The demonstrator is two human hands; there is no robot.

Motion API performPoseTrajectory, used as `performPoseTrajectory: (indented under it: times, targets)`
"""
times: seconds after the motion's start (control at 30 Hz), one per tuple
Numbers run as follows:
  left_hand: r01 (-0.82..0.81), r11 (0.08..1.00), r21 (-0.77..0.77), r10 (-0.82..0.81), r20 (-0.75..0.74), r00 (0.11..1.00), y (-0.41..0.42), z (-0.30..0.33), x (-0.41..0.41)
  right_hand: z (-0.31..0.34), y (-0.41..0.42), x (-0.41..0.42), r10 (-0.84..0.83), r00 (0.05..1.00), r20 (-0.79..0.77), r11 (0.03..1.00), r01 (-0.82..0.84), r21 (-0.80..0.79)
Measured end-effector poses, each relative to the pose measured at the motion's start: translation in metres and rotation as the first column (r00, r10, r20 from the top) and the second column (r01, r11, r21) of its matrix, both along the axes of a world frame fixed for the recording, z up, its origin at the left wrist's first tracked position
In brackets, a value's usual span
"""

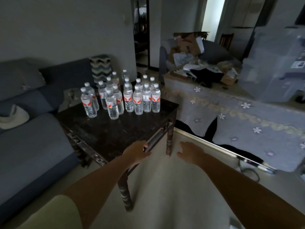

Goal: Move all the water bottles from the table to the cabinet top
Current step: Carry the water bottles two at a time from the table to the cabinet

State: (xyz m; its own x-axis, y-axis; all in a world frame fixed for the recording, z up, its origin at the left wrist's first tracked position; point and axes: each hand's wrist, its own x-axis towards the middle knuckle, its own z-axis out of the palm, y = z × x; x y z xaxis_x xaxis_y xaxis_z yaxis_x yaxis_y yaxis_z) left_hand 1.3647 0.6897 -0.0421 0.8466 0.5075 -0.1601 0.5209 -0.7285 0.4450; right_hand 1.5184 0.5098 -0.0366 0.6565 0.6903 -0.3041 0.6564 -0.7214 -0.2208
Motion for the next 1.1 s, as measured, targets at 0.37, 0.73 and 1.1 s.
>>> performPoseTrajectory:
  times: [0.37, 0.73, 1.1]
  targets:
    - [-0.134, 0.991, -0.022, 0.134, -0.003, 0.991, 0.082, -0.024, 0.128, -0.014, 0.100, 0.160, 0.101, 0.995, 0.000, 0.995, -0.101, 0.003]
    - [-0.374, 0.920, -0.121, 0.379, 0.027, 0.925, 0.148, -0.043, 0.234, -0.037, 0.203, 0.285, 0.176, 0.976, -0.126, 0.982, -0.165, 0.088]
    - [-0.628, 0.693, -0.354, 0.701, 0.127, 0.702, 0.261, -0.080, 0.293, -0.080, 0.325, 0.352, 0.066, 0.943, -0.327, 0.946, 0.045, 0.320]
